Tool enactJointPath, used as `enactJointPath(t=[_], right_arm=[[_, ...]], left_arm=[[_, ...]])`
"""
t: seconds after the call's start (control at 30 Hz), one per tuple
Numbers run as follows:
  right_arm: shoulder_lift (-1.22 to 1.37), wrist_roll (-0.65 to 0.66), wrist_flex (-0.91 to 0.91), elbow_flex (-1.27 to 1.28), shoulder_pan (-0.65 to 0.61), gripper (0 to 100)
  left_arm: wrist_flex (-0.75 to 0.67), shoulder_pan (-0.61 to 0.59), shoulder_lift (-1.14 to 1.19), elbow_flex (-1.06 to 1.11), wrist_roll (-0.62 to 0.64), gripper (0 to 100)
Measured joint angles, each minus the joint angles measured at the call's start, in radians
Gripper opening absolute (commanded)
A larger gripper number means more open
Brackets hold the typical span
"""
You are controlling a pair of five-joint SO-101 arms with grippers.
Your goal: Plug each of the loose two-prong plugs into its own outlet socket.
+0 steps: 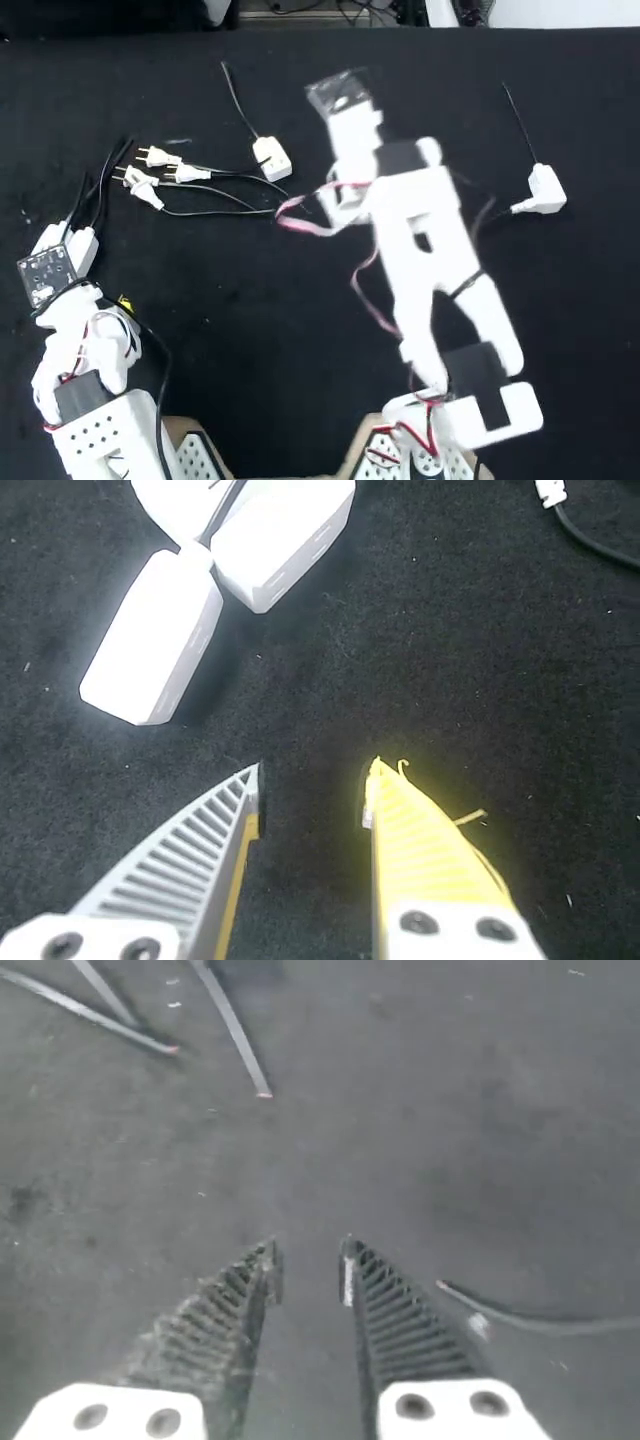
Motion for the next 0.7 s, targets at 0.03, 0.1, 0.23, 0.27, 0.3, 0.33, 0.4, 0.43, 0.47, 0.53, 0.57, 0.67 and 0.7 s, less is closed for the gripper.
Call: enactJointPath(t=[0.03,0.1,0.23,0.27,0.3,0.33,0.4,0.43,0.47,0.53,0.57,0.67,0.7], right_arm=[[-0.009,0.000,-0.037,0.044,-0.023,9.6],[-0.017,0.000,-0.106,0.118,-0.068,9.6],[-0.017,0.000,-0.221,0.238,-0.117,9.6],[-0.014,-0.002,-0.255,0.261,-0.123,9.6],[-0.008,-0.002,-0.292,0.284,-0.132,9.6],[0.002,-0.002,-0.322,0.307,-0.143,9.6],[0.018,-0.025,-0.384,0.354,-0.170,9.6],[0.025,-0.049,-0.414,0.374,-0.183,9.6],[0.028,-0.069,-0.442,0.399,-0.196,9.6],[0.028,-0.101,-0.494,0.437,-0.218,9.6],[0.028,-0.110,-0.517,0.456,-0.226,9.6],[0.028,-0.126,-0.582,0.506,-0.227,9.5],[0.028,-0.127,-0.597,0.519,-0.226,9.4]], left_arm=[[0.000,0.000,0.000,0.000,0.000,18],[0.000,0.000,0.000,0.000,0.000,18],[0.000,0.000,0.000,0.000,0.000,18],[0.000,0.000,0.000,0.000,0.000,18],[0.000,0.000,0.000,0.000,0.000,18],[0.000,0.000,0.000,0.000,0.000,18],[0.000,0.000,0.000,0.000,0.000,18],[0.000,0.000,0.000,0.000,0.000,18],[0.000,0.000,0.000,0.000,0.000,18],[0.000,0.000,0.000,0.000,0.000,18],[0.000,0.000,0.000,0.000,0.000,18],[0.000,0.000,0.000,0.000,0.000,18],[0.000,0.000,0.000,0.000,0.000,18]])
